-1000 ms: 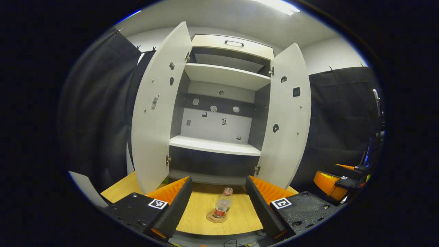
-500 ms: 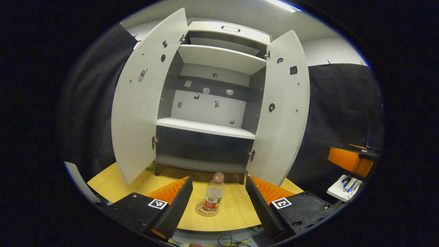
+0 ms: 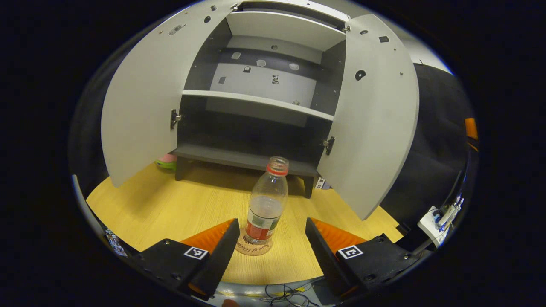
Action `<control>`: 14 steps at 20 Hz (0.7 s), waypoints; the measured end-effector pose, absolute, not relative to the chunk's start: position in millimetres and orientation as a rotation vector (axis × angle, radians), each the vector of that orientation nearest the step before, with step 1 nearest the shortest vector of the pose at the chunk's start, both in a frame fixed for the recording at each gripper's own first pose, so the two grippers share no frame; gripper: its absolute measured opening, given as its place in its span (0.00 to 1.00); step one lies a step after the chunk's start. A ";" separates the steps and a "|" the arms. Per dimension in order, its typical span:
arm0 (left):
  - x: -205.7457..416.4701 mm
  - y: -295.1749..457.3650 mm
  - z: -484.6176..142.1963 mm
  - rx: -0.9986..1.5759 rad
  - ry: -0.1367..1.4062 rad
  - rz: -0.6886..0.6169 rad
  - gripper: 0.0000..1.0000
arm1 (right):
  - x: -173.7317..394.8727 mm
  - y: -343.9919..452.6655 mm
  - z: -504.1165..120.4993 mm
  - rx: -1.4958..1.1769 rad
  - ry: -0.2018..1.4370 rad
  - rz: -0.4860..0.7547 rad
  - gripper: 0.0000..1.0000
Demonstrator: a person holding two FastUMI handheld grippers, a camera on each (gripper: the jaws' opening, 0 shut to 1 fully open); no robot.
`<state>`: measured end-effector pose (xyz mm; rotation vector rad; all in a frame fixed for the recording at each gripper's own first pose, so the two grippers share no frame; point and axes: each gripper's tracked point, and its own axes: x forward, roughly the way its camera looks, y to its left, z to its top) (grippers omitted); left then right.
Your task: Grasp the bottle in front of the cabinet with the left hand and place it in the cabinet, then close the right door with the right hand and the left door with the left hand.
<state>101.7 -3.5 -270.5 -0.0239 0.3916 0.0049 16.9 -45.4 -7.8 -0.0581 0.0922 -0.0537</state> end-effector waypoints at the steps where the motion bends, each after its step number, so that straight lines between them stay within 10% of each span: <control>1: 105.9 0.5 -286.0 -0.007 0.418 0.012 0.95 | 18.3 -50.1 -7.6 -0.062 0.096 -0.061 0.98; 11: 165.8 16.2 -345.8 0.001 0.473 0.070 0.94 | 30.6 -93.1 -19.7 -0.127 0.158 -0.137 0.98; 14: 166.7 13.3 -337.4 0.006 0.487 0.064 0.78 | 36.7 -98.2 -21.3 -0.130 0.165 -0.132 0.98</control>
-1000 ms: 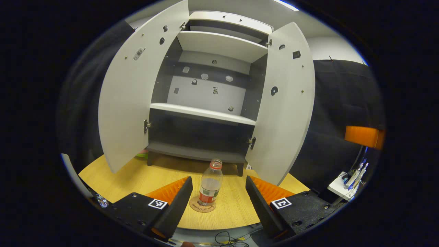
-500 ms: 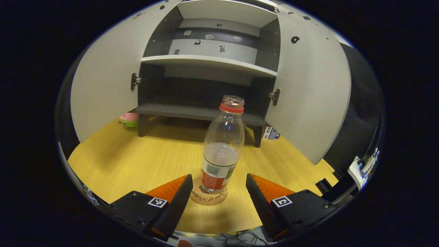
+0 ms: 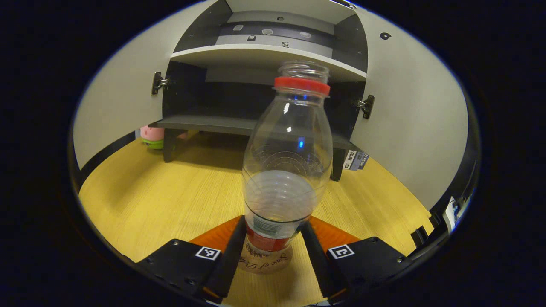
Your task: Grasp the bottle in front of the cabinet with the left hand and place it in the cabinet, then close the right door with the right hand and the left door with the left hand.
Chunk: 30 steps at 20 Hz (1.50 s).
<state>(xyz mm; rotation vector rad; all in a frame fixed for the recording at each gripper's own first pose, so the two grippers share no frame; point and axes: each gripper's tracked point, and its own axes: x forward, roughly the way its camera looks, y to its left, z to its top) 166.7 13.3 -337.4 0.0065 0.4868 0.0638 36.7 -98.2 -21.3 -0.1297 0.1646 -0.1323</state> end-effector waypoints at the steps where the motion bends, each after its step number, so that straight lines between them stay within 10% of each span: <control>1: 167.7 10.6 -330.0 0.014 0.490 0.055 0.76 | 38.0 -100.0 -21.1 -0.126 0.165 -0.128 0.98; 16: 194.0 -14.9 -105.0 0.105 0.455 -0.092 0.76 | 71.2 -100.1 -24.0 -0.066 0.128 -0.031 0.98; 30: 349.3 4.5 3.4 0.108 0.367 -0.079 0.75 | 82.4 -146.7 -29.9 -0.049 0.135 -0.152 0.98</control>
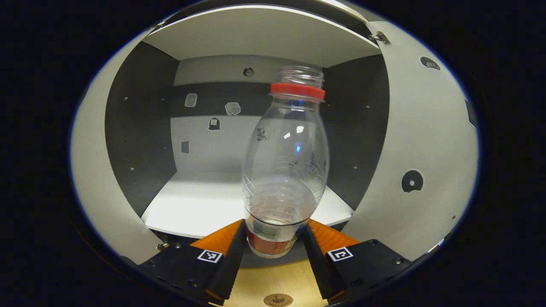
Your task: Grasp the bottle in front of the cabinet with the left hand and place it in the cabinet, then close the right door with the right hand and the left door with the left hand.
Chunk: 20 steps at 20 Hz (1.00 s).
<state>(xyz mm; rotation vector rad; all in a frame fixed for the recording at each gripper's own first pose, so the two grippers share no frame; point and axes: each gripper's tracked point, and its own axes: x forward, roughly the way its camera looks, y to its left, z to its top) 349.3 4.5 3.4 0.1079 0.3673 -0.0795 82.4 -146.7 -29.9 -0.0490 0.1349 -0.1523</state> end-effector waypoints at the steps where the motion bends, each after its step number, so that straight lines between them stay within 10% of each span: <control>1: 362.1 9.3 2.4 0.107 0.374 -0.068 0.75 | 85.6 -151.4 -30.3 -0.049 0.138 -0.165 0.98; 15: 419.4 8.3 -27.1 0.112 0.433 -0.057 0.78 | 103.6 -161.0 -37.2 -0.041 0.175 -0.234 0.98; 20: 400.1 11.9 -16.2 0.107 0.397 -0.025 0.96 | 113.4 -153.2 -28.9 -0.041 0.166 -0.188 0.98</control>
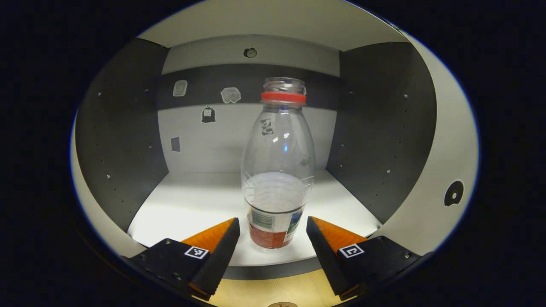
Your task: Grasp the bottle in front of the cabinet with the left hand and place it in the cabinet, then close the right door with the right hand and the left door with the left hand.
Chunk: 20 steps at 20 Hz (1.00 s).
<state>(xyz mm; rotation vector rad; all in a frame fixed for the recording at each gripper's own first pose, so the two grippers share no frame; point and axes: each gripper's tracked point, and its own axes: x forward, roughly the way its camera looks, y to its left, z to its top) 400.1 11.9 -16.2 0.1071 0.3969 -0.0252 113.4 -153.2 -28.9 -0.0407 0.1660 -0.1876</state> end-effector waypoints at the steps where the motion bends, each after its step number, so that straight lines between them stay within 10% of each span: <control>1: 392.4 12.5 -13.2 0.088 0.388 -0.013 0.95 | 115.7 -151.5 -27.4 -0.042 0.166 -0.174 0.98; 12: 249.5 -5.9 47.6 0.079 0.148 0.072 0.95 | 172.3 -108.1 6.4 0.006 0.114 0.071 0.98; 20: 152.2 11.0 77.3 0.118 0.036 0.096 0.94 | 186.7 -84.3 5.3 0.025 0.077 -0.005 0.97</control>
